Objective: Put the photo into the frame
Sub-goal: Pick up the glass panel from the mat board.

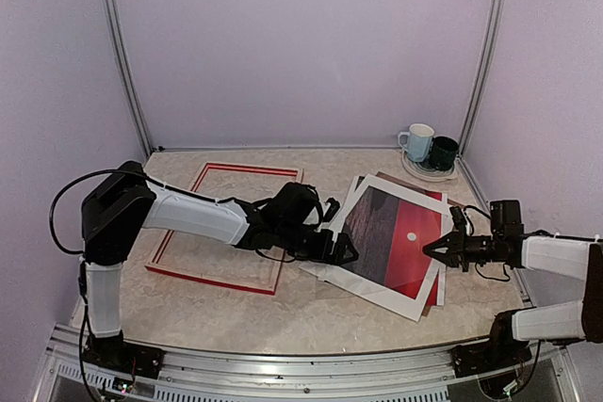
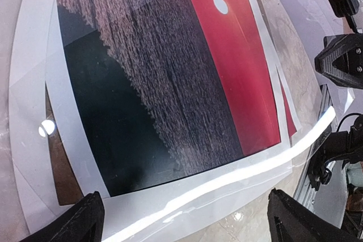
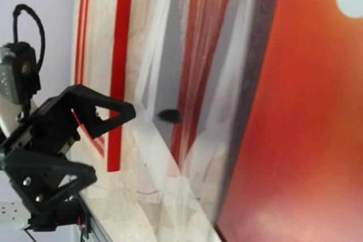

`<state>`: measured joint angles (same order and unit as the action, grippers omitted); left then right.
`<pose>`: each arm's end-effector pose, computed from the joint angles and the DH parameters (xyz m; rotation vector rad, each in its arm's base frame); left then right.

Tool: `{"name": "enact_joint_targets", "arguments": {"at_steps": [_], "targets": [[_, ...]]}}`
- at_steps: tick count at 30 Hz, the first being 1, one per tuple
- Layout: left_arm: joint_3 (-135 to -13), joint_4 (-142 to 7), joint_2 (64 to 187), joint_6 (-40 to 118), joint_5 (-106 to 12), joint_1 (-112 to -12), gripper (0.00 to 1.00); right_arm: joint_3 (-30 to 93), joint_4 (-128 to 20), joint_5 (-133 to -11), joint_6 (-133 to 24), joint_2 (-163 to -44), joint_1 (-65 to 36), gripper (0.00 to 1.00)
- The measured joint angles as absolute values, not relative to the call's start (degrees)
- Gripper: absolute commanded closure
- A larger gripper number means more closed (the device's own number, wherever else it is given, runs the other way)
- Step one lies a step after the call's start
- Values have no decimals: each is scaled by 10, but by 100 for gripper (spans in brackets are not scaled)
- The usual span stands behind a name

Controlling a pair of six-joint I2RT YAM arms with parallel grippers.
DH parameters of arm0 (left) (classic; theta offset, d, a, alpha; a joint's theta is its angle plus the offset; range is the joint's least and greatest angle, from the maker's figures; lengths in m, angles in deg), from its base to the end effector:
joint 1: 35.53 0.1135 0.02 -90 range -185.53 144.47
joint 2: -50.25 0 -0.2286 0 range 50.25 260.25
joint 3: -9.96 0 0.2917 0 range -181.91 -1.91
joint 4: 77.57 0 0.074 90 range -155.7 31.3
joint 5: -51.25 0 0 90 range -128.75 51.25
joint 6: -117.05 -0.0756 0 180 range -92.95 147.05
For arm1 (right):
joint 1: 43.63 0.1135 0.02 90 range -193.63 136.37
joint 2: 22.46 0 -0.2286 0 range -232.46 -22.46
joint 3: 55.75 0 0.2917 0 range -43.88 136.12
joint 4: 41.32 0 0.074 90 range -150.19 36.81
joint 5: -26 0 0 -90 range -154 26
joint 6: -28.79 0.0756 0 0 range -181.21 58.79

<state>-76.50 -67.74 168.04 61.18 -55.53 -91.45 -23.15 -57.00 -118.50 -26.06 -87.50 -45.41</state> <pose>0.2542 -0.4147 0.0677 0.6432 2.4472 -1.0741 0.2502 0.0538 0.0765 0.3043 2.3699 1.4141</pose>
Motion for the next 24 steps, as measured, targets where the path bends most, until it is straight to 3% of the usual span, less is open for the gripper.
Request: {"name": "enact_joint_targets", "arguments": {"at_steps": [15, 24], "targets": [[-728, -662, 1545, 611, -471, -842, 1, -226, -494, -1202, -162, -757, -443, 100], [-665, -619, 1478, 627, -414, -752, 1, -155, -461, -1170, -110, -739, -387, 100]]}}
